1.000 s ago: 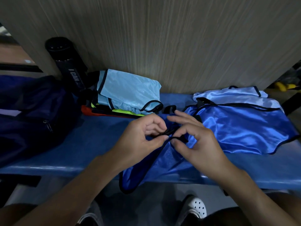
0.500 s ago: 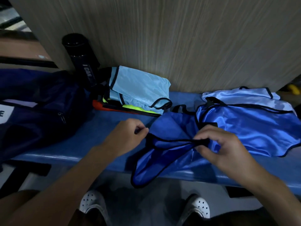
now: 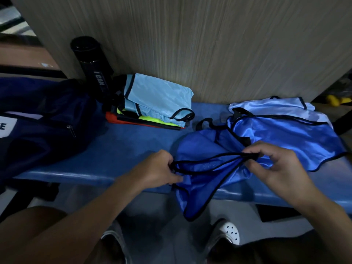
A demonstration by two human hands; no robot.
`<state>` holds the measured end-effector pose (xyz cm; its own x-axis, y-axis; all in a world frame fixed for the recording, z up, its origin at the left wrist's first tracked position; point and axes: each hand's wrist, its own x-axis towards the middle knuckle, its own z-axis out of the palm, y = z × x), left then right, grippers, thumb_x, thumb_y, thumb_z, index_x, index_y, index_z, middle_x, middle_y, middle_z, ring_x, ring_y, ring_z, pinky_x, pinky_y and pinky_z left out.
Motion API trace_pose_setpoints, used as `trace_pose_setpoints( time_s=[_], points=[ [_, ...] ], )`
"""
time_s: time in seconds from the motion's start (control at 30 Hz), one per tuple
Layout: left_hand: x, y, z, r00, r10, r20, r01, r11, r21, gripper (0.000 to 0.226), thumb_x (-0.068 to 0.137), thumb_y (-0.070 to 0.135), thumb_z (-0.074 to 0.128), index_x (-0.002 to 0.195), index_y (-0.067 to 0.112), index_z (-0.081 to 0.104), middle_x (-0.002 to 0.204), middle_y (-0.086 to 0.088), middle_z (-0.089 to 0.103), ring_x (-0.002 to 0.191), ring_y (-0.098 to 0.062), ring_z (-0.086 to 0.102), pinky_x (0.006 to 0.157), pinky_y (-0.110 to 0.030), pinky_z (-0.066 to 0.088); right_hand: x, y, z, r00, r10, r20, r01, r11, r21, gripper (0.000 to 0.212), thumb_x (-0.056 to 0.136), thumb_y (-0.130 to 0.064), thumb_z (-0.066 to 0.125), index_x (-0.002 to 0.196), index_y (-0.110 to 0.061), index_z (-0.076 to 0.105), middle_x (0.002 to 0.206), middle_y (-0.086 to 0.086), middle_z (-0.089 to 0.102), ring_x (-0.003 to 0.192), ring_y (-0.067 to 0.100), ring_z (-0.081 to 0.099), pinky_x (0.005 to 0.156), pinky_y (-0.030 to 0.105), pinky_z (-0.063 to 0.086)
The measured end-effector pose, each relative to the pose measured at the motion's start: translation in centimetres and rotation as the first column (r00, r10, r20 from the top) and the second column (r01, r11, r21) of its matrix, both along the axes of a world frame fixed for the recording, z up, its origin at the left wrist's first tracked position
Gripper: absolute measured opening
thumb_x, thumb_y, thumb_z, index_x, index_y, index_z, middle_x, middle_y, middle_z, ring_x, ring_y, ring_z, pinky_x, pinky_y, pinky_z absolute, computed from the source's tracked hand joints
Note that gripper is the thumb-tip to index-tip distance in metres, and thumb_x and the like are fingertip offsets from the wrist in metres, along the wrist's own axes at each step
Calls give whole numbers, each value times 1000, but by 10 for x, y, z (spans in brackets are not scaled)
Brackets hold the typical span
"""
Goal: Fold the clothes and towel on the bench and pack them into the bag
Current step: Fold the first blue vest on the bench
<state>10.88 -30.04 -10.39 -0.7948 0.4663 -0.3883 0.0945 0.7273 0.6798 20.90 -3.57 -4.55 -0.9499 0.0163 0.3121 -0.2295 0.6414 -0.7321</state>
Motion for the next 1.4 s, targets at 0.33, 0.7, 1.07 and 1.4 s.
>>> trace_pose_setpoints(
  time_s=[0.33, 0.7, 1.07, 1.4],
  points=[
    [5, -2, -8, 958, 91, -272, -95, 996, -2, 36, 82, 31, 76, 63, 5, 60, 55, -11, 54, 50, -14, 41, 52, -32, 35, -1, 15, 1, 998, -57, 10, 57, 998, -12, 48, 80, 7, 71, 84, -41, 65, 84, -18, 67, 79, 6, 58, 81, 15, 43],
    [25, 13, -23, 890, 85, -448, -111, 993, -31, 16, 79, 37, 79, 90, 28, 71, 95, 13, 54, 101, -16, 50, 87, -36, 33, 7, 19, 11, 997, -65, 31, 65, 998, 18, 63, 80, 7, 72, 84, -56, 65, 86, -21, 67, 80, -2, 59, 82, 14, 42],
    [-2, -10, -15, 859, 362, -363, -257, 917, 305, 30, 91, 9, 65, 75, 24, 45, 49, -3, 55, 43, -17, 46, 50, -34, 45, 12, 21, 10, 991, -127, 39, 129, 991, -39, 47, 81, 9, 70, 76, -38, 68, 83, -25, 68, 83, -5, 61, 79, 8, 43],
    [-23, -22, -2, 777, 475, -413, -337, 868, 364, 20, 85, -5, 67, 98, 8, 76, 82, -1, 70, 66, -13, 61, 62, -2, 39, 6, 5, 21, 993, 59, 102, -48, 993, -107, 21, 78, -4, 74, 85, -24, 74, 84, -5, 72, 84, 12, 67, 81, 22, 49]
  ],
)
